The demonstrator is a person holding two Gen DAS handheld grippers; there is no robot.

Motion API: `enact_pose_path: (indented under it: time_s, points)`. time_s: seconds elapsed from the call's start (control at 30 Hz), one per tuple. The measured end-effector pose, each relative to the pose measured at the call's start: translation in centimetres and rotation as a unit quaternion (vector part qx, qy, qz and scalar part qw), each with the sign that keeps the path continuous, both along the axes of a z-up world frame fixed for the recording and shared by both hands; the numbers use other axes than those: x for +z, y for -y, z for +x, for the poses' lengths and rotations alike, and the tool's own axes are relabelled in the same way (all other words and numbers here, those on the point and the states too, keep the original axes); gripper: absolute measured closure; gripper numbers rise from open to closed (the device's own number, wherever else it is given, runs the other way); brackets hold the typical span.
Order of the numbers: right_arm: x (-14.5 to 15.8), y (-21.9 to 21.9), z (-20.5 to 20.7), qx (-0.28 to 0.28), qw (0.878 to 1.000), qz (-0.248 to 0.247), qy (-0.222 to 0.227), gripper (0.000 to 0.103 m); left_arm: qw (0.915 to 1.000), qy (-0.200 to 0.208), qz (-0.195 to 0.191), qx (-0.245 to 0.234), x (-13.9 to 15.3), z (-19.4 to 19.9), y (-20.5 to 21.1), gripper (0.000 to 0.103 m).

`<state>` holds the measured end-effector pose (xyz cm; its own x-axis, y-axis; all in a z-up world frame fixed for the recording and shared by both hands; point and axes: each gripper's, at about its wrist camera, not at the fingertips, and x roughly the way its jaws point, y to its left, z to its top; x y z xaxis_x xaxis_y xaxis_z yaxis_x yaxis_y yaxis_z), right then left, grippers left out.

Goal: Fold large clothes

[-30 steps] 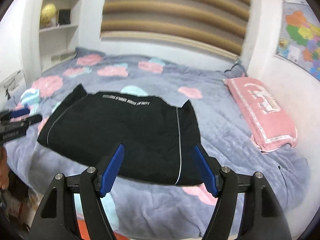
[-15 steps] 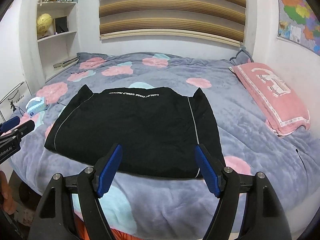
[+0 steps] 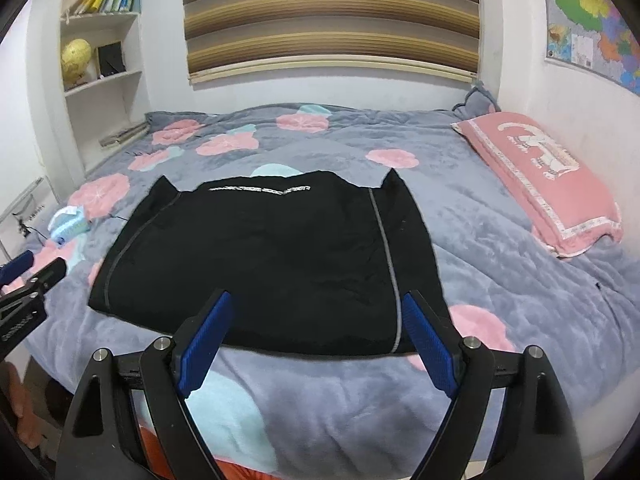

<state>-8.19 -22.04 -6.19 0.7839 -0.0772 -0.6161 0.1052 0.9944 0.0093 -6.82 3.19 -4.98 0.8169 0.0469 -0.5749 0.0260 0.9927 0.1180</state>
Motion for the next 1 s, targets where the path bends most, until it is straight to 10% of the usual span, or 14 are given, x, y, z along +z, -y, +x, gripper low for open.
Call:
enact_pose_path:
  time_s: [1.0]
  points:
    - [-2.4,0.8,1.1,0.005,0.999,0.021,-0.03,0.015,0.9988,-0.042,-0.021,-0.015,-1.9,0.9,0.0,0.033]
